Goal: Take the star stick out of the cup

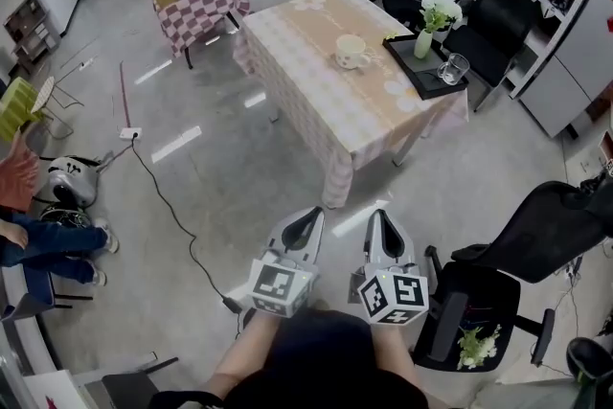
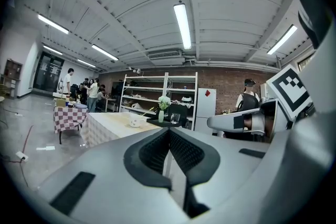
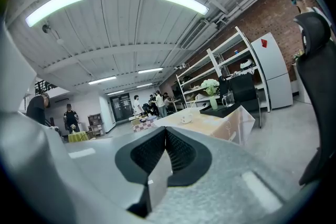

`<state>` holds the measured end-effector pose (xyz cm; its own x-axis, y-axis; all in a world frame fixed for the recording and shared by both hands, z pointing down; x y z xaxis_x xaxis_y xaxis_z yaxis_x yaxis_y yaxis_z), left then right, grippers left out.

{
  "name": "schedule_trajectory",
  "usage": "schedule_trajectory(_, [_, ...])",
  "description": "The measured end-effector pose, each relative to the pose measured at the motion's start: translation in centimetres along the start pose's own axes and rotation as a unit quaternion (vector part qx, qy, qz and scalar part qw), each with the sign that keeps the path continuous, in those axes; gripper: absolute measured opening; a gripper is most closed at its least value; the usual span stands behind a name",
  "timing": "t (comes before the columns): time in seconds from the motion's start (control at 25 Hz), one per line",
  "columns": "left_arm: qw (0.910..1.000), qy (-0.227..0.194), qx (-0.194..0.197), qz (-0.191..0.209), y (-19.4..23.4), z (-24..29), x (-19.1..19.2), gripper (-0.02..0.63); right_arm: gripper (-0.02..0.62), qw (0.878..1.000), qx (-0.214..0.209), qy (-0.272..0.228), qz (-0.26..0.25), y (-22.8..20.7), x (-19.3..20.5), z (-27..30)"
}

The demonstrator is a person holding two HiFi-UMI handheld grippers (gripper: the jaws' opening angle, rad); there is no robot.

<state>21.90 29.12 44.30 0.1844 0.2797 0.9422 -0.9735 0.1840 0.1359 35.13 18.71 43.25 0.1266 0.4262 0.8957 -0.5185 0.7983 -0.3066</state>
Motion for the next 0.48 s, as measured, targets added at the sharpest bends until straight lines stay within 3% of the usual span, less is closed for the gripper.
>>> schedule_trajectory(0.48, [0.9998,0.011,0.015,0.004,5.3,6.0,-2.7,0.009,0.002,1.000,0.006,0.005,0.003,-0.4,-3.1,7.9])
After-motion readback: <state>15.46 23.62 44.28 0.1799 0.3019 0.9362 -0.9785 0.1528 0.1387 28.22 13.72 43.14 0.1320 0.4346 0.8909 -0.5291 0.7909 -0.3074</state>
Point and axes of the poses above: the fingertips, and each gripper's own axes: z forward along the fingers, y to its left, x out of its underside, the point moved 7 cm from there along -z, backward along the fingers, and after that the axes turned 13 degrees about y, right-handed, at the moved point
